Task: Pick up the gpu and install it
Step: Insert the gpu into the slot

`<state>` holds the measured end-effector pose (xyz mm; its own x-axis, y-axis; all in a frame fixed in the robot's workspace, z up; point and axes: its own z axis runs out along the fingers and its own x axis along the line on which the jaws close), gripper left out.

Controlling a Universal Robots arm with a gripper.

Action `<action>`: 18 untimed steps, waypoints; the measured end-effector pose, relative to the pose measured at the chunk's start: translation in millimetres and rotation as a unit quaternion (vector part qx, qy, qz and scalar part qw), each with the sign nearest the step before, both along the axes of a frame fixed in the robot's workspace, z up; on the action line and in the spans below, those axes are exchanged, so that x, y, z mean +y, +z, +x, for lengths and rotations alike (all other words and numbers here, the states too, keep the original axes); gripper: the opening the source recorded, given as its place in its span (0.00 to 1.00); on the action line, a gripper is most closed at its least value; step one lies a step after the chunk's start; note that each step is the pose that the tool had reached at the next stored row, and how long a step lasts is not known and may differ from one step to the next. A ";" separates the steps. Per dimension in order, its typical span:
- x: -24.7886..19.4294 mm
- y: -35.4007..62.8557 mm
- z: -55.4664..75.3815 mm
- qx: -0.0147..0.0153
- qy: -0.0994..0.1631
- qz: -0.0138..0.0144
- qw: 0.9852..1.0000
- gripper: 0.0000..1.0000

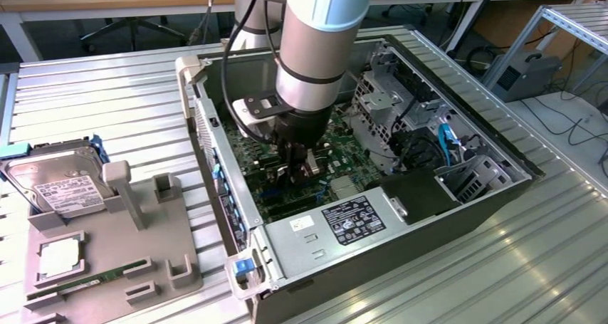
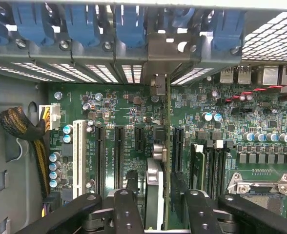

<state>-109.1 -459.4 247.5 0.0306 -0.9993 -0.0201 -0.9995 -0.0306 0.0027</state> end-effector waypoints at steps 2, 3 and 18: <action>0.0 4.8 0.0 0.000 0.000 0.000 1.000 0.41; 0.0 8.9 0.0 0.000 0.000 0.000 1.000 0.41; 0.0 18.1 0.0 0.000 0.000 0.000 1.000 0.41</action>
<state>-109.1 -459.4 265.7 0.0306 -0.9993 -0.0201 -0.9995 -0.0306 0.0027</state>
